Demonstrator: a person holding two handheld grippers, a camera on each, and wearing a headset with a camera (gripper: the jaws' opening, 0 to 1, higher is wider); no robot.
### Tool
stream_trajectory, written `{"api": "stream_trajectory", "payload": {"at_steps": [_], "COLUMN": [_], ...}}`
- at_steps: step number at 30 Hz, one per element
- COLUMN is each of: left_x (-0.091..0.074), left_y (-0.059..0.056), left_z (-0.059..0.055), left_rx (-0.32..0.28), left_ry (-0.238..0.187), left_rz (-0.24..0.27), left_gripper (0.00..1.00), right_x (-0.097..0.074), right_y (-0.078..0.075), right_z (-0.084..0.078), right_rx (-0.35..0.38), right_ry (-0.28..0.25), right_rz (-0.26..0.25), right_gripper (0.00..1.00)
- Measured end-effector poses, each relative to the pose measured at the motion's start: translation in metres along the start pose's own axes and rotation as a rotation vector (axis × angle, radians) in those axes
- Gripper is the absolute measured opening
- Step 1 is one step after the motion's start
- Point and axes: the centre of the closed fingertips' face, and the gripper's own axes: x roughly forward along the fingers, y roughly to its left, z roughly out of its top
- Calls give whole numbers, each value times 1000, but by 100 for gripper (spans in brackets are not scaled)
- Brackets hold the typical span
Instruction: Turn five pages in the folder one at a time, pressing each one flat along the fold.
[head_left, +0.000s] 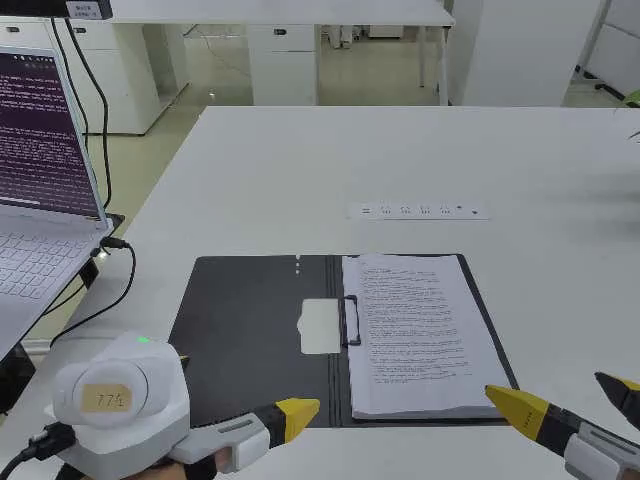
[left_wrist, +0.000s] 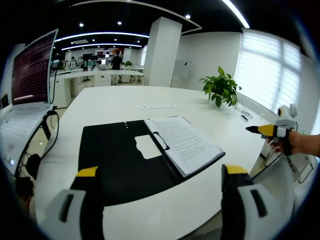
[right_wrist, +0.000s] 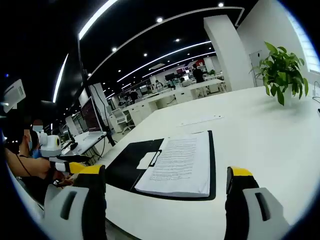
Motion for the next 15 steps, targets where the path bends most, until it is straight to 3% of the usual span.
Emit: {"api": "stream_trajectory", "payload": {"at_steps": [1, 2, 3, 5, 6, 9, 11, 12, 13, 14, 15], "left_x": [0, -1, -1, -4, -4, -4, -5, -5, -5, -5, -6], "left_y": [-1, -1, -1, 0, -1, 4, 6, 3, 4, 5, 6], "left_z": [8, 9, 10, 6, 7, 5, 12, 12, 12, 10, 9], "left_rx": [0, 12, 34, 62, 75, 47, 27, 19, 14, 18, 12], "left_ry": [-45, -51, -45, -13, -18, -5, -42, -43, -43, -30, -28], "left_rz": [-5, -6, 1, 11, 8, 27, 36, 20, 29, 39, 43], "left_gripper": [99, 99, 98, 85, 79, 85, 100, 99, 99, 99, 100], "right_x": [0, -1, -1, -2, -2, -1, 3, 4, 4, 5, 4], "right_y": [-1, -1, -2, -3, -4, -5, 0, 1, 5, 2, 6], "right_z": [1, 4, 6, 11, 13, 16, 15, 14, 10, 14, 15], "right_rx": [-2, 1, 3, 15, 12, 1, 103, 117, 92, 83, 61], "right_ry": [-6, -13, -18, -41, -47, -56, -40, -32, -9, -40, -45], "right_rz": [-5, -6, -8, -7, -12, -21, -5, -3, 33, 13, 27], "right_gripper": [71, 70, 68, 66, 67, 64, 88, 97, 97, 99, 100]}}
